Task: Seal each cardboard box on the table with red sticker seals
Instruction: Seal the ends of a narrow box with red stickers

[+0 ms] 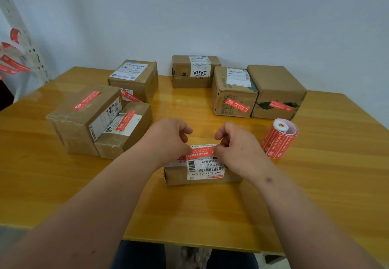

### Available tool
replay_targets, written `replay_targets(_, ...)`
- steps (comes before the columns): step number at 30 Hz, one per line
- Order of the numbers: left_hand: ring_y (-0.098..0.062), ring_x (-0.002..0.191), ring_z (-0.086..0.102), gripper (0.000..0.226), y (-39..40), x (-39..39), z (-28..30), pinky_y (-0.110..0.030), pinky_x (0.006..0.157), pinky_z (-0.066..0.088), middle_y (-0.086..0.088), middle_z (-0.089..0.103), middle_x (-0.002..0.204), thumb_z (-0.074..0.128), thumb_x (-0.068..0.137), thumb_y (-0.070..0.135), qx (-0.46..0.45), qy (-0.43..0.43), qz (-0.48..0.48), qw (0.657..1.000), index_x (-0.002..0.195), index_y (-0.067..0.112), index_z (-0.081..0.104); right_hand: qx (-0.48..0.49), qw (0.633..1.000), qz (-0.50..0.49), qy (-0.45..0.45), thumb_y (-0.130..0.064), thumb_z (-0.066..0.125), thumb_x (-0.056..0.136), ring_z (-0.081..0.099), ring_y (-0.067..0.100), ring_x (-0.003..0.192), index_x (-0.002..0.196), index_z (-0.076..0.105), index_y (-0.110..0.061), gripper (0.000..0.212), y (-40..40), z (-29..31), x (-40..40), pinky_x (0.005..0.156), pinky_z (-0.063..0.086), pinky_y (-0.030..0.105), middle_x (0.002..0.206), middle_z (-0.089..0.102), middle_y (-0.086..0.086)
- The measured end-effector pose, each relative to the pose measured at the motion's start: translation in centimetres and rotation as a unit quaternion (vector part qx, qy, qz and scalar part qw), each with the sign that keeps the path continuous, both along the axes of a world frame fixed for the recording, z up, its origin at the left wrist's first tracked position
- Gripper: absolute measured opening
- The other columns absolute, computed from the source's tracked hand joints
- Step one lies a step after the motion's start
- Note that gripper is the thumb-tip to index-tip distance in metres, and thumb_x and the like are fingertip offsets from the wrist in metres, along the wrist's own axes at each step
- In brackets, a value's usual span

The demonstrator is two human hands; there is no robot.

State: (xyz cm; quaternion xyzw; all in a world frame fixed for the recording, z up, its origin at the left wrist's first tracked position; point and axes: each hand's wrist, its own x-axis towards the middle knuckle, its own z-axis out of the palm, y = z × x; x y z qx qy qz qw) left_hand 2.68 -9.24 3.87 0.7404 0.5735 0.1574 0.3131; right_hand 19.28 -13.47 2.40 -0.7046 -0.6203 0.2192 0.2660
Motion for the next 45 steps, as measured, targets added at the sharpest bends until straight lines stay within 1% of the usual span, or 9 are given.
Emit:
replay_targets(12,-0.014,0.096,0.06,0.056,0.4,0.2,0.2,-0.03,0.083,0.054,0.005,0.06,0.11,0.078,0.079,0.02,-0.012,0.031,-0.013,0.999,0.13,0.025,0.054,-0.003,1.0,0.009,-0.018,-0.018,0.067,0.083,0.062,0.014,0.078,0.093,0.053,-0.027,0.019,0.0,-0.3,0.0,0.071,0.056,0.039,0.084,0.061,-0.006)
replay_targets(20,-0.011,0.087,0.057,0.059,0.3,0.5,-0.3,-0.018,0.061,0.044,0.007,0.056,0.103,0.075,0.082,0.024,0.002,0.064,-0.012,0.998,0.134,0.028,0.049,-0.001,0.998,0.011,-0.058,-0.022,0.067,0.085,0.06,0.011,0.078,0.096,0.052,-0.028,0.02,0.0,-0.4,-0.1,0.069,0.055,0.034,0.084,0.059,-0.008)
replay_targets(25,-0.013,0.088,0.055,0.064,0.3,0.0,-0.5,-0.021,0.062,0.041,0.007,0.054,0.098,0.076,0.08,0.033,0.03,0.097,-0.015,0.995,0.137,0.03,0.046,0.014,0.996,0.015,-0.087,-0.025,0.066,0.085,0.055,0.01,0.083,0.102,0.052,-0.027,0.022,0.0,-0.7,-0.1,0.07,0.051,0.029,0.093,0.056,-0.007)
replay_targets(30,-0.008,0.085,0.053,0.051,0.1,-1.3,-1.5,-0.021,0.064,0.041,0.008,0.054,0.099,0.074,0.082,0.025,-0.031,0.001,-0.005,1.0,0.13,0.027,0.055,0.009,0.999,-0.001,-0.045,-0.021,0.071,0.084,0.037,0.015,0.118,0.107,0.053,-0.032,0.031,0.1,-0.7,0.7,0.094,0.04,0.026,0.114,0.035,-0.008)
replay_targets(33,-0.008,0.088,0.054,0.042,0.1,-1.6,-1.9,-0.019,0.067,0.045,0.007,0.055,0.102,0.069,0.087,0.019,-0.06,-0.047,-0.003,0.997,0.127,0.027,0.059,0.002,1.0,-0.019,-0.02,-0.022,0.071,0.085,0.04,0.017,0.12,0.095,0.057,-0.033,0.021,0.3,-0.9,1.1,0.098,0.038,0.031,0.117,0.042,-0.007)
replay_targets(36,-0.009,0.089,0.056,0.036,-0.2,-1.3,-2.1,-0.02,0.068,0.046,0.007,0.056,0.103,0.068,0.088,0.03,-0.074,-0.065,-0.003,0.995,0.123,0.026,0.059,0.009,1.0,-0.025,-0.007,-0.03,0.064,0.088,0.039,0.017,0.122,0.097,0.058,-0.031,0.01,0.3,-1.3,0.7,0.097,0.037,0.031,0.118,0.044,-0.006)
replay_targets(39,-0.012,0.089,0.062,0.04,-0.5,-0.9,-2.9,-0.032,0.076,0.055,0.005,0.062,0.1,0.074,0.078,0.046,-0.078,-0.06,0.013,0.995,0.111,0.026,0.06,-0.004,0.997,-0.004,-0.083,-0.049,0.069,0.081,0.03,0.012,0.117,0.111,0.056,-0.028,0.039,0.1,-1.5,0.0,0.089,0.027,0.025,0.115,0.037,-0.009)
replay_targets(41,-0.014,0.087,0.067,0.038,-0.6,-0.8,-3.5,-0.037,0.082,0.057,0.003,0.07,0.096,0.079,0.076,0.041,-0.11,-0.11,0.038,0.987,0.106,0.023,0.063,-0.006,0.996,-0.003,-0.088,-0.044,0.07,0.082,0.029,0.012,0.117,0.112,0.056,-0.029,0.037,0.1,-1.3,-0.1,0.088,0.025,0.024,0.115,0.036,-0.009)
replay_targets(45,-0.012,0.085,0.07,0.027,-0.8,-0.7,-3.8,-0.027,0.077,0.057,0.001,0.072,0.096,0.076,0.081,0.028,-0.164,-0.18,0.064,0.968,0.105,0.024,0.063,-0.009,1.0,0.002,-0.023,-0.018,0.064,0.086,0.034,0.018,0.125,0.096,0.055,-0.03,0.018,0.3,-1.6,0.8,0.093,0.028,0.025,0.115,0.041,-0.008)
